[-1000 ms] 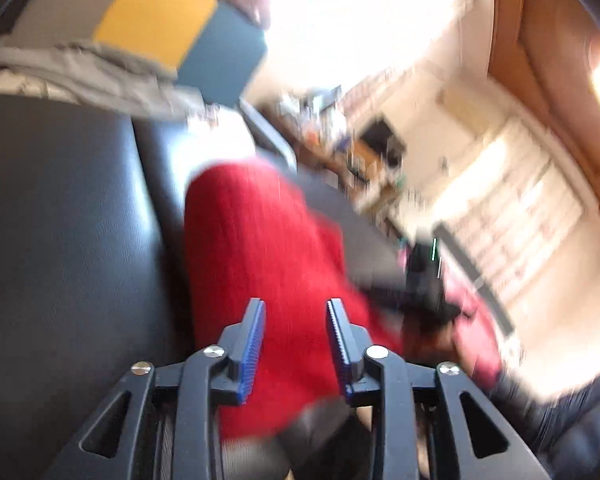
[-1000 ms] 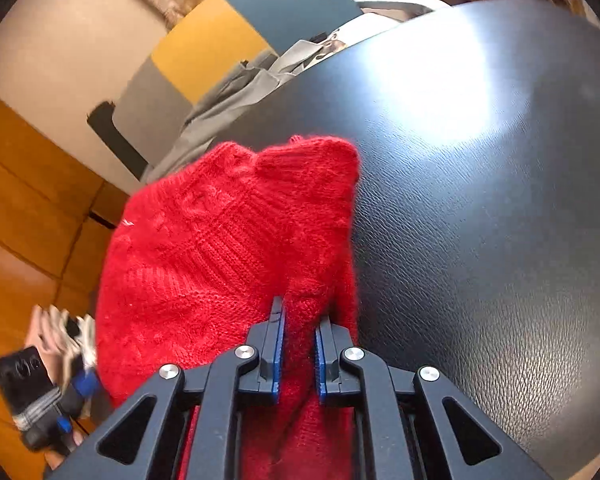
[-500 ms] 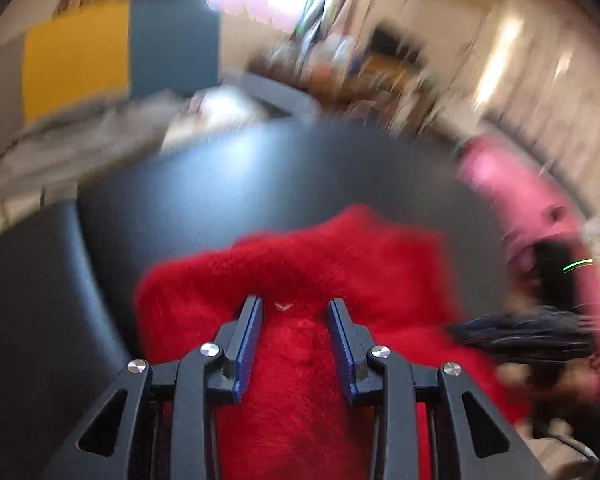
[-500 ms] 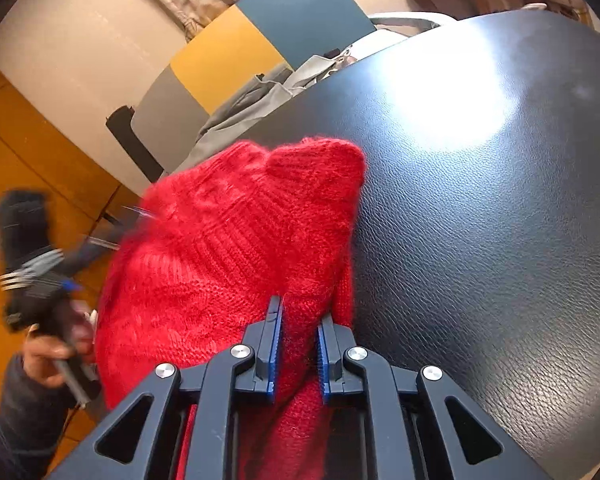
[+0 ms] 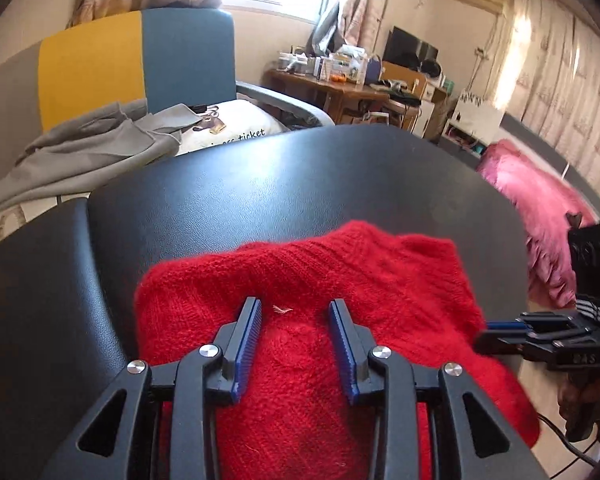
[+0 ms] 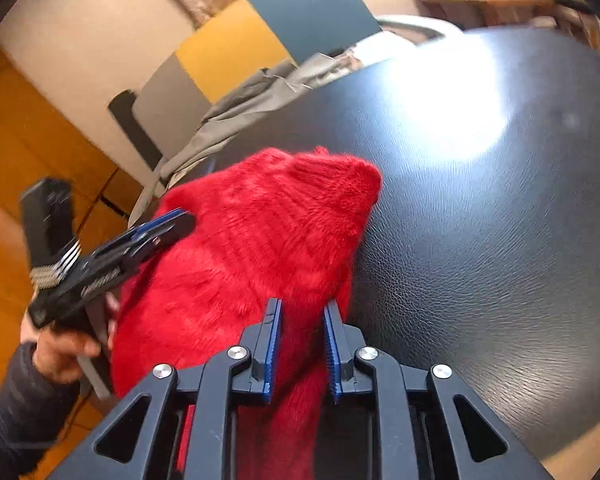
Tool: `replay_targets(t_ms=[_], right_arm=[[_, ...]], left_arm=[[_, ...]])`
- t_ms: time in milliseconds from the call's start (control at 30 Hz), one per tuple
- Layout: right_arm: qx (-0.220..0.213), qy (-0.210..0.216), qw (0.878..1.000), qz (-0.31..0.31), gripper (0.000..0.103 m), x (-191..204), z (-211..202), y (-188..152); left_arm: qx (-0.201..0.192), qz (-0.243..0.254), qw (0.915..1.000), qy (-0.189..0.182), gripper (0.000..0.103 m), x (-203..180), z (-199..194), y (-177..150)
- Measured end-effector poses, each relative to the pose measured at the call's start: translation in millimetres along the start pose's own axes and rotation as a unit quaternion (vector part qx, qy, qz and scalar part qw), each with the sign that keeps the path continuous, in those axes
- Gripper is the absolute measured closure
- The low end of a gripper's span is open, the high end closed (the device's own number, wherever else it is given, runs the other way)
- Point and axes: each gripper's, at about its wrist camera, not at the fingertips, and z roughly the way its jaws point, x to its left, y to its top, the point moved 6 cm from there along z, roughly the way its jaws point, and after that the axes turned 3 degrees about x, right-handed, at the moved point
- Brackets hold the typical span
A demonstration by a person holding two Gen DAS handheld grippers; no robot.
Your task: Fold clothes
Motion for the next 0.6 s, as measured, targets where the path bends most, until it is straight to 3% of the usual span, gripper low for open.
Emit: replay_targets(t_ms=[67, 200, 300, 367, 400, 433, 467, 600], right_arm=[[0.01, 0.031, 0.999, 0.001, 0.079, 9.0, -14.9, -9.2], [0.039, 0.075, 0.996, 0.021, 0.037, 15.7, -30.0, -39.7], [0.059, 0.088, 0.994, 0.027, 0.036, 21.0, -23.7, -59.6], [0.063, 0.081, 0.995, 0.016, 0.052, 27.3, -14.9, -65.7], [0.071, 0.061, 0.996, 0.007, 0.082, 28.3, -9.1, -68.5], [0.081, 0.04, 0.996, 0.001, 0.094, 27.7, -2.9, -70.3], [0.09, 0.021, 0.996, -0.001, 0.094, 23.3, 0.3, -74.3], [0.116, -0.012, 0.993, 0.008, 0.098, 0.5, 3.0, -95.5]], left_arm=[[-0.013, -0.011, 0.9998, -0.011, 0.068, 2.4, -8.9, 2.0], [-0.032, -0.016, 0.9992, -0.016, 0.068, 0.7, -23.6, -1.7], [-0.056, -0.013, 0.9982, -0.018, 0.068, -4.2, -34.2, -6.4], [-0.076, -0.008, 0.9967, -0.026, 0.068, -10.5, -42.3, -9.1], [-0.087, -0.004, 0.9957, -0.032, 0.068, -15.0, -46.6, -10.4], [-0.095, 0.003, 0.9946, -0.04, 0.068, -21.8, -50.9, -12.5], [-0.101, 0.01, 0.9937, -0.048, 0.068, -28.3, -54.1, -14.9], [-0.022, 0.029, 0.9983, -0.045, 0.068, -38.8, -19.7, -40.8]])
